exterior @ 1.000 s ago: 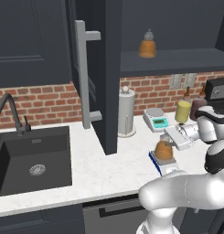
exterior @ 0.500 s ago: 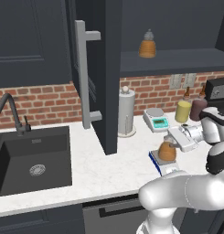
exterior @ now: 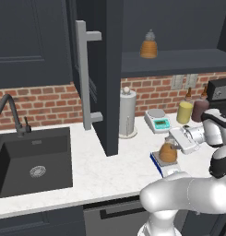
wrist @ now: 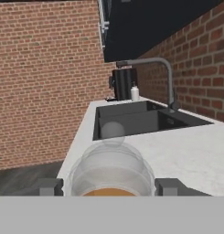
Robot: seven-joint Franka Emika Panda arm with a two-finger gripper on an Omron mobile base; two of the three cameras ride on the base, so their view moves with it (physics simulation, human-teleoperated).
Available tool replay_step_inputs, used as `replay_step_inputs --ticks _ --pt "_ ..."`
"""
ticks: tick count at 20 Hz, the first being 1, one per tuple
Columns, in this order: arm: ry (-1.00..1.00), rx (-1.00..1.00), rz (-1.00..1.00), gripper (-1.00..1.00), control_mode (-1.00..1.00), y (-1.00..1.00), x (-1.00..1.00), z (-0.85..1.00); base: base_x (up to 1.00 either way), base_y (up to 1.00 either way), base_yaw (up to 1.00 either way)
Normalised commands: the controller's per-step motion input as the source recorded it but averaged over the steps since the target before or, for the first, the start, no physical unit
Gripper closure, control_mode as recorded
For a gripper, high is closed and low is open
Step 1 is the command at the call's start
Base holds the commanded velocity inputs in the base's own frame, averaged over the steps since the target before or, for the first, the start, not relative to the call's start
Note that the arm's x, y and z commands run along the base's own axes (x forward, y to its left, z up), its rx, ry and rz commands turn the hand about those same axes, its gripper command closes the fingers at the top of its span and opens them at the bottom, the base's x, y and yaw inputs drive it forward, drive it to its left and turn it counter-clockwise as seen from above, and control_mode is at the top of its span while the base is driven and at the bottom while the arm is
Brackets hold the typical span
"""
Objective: Pick the honey bottle and place it on the digital scale for weighing, and close the cabinet.
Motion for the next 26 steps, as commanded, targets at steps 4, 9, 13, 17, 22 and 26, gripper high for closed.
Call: replay_step_inputs --ticks 4,9,13,17,22,26 --pt "0.0 0.0 0.0 -1.0 -1.0 0.07 0.0 -0.1 0.0 0.0 0.0" --pt "-0.02 0.0 0.0 -1.0 -1.0 0.0 0.0 0.0 0.0 0.0 0.0" --pt "-0.04 0.0 0.0 -1.0 -1.0 0.0 0.0 0.0 0.0 0.0 0.0" --pt "-0.04 0.0 0.0 -1.0 -1.0 0.0 -0.02 0.0 0.0 0.0 0.0" --pt "-0.09 0.0 0.0 -1.0 -1.0 0.0 -0.07 0.05 0.0 0.0 0.0" --pt "-0.08 0.0 0.0 -1.0 -1.0 0.0 -0.07 0.11 0.0 0.0 0.0"
